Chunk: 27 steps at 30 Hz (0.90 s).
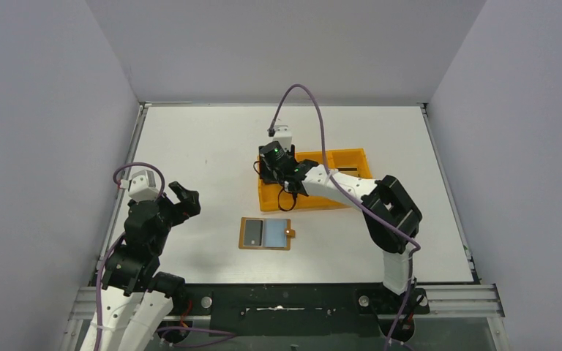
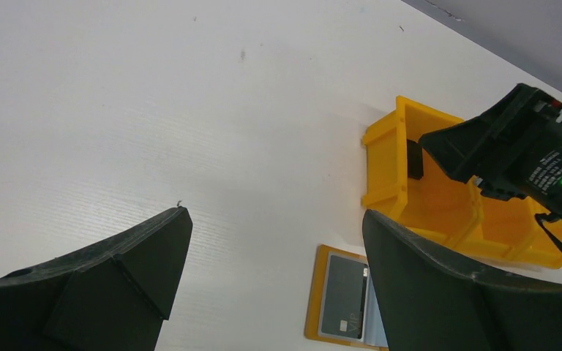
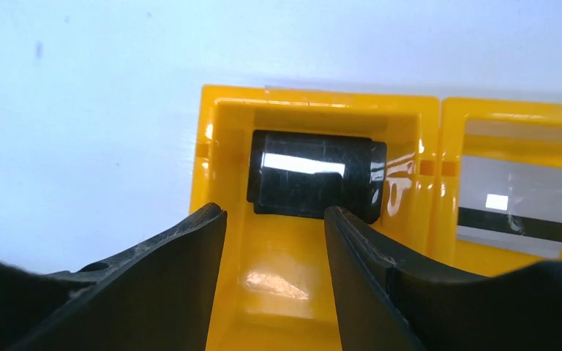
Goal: Take the credit cards out of the card holder
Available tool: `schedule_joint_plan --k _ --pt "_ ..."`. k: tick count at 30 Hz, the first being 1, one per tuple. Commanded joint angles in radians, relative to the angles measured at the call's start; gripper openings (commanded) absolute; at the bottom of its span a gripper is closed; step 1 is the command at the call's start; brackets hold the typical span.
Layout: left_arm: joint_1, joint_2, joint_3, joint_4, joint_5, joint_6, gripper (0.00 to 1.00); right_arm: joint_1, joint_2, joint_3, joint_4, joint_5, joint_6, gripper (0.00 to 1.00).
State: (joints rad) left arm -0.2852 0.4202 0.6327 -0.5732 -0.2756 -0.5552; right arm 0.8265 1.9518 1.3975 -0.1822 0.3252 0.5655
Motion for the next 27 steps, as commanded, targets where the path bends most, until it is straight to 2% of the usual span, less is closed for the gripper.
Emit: schedule_joint_plan --k 1,7,15,20,27 --pt "0.008 0.003 0.005 0.045 0.013 0.02 0.89 0.018 -0.101 0.001 0.012 0.058 -0.015 0.53" --pt "0.009 0.005 0.004 0.046 0.012 0.02 0.89 0.07 -0.231 -0.09 0.004 0.116 0.009 0.54" --pt "0.014 -0.001 0.007 0.039 -0.004 0.014 0.89 0.244 -0.32 -0.232 -0.017 0.115 0.159 0.55" --pt "0.016 -0.002 0.005 0.038 -0.007 0.012 0.88 0.319 -0.31 -0.321 0.028 0.017 0.29 0.51" --pt "0.015 0.006 0.003 0.047 0.026 0.012 0.88 0.311 -0.291 -0.432 0.174 -0.159 0.349 0.44"
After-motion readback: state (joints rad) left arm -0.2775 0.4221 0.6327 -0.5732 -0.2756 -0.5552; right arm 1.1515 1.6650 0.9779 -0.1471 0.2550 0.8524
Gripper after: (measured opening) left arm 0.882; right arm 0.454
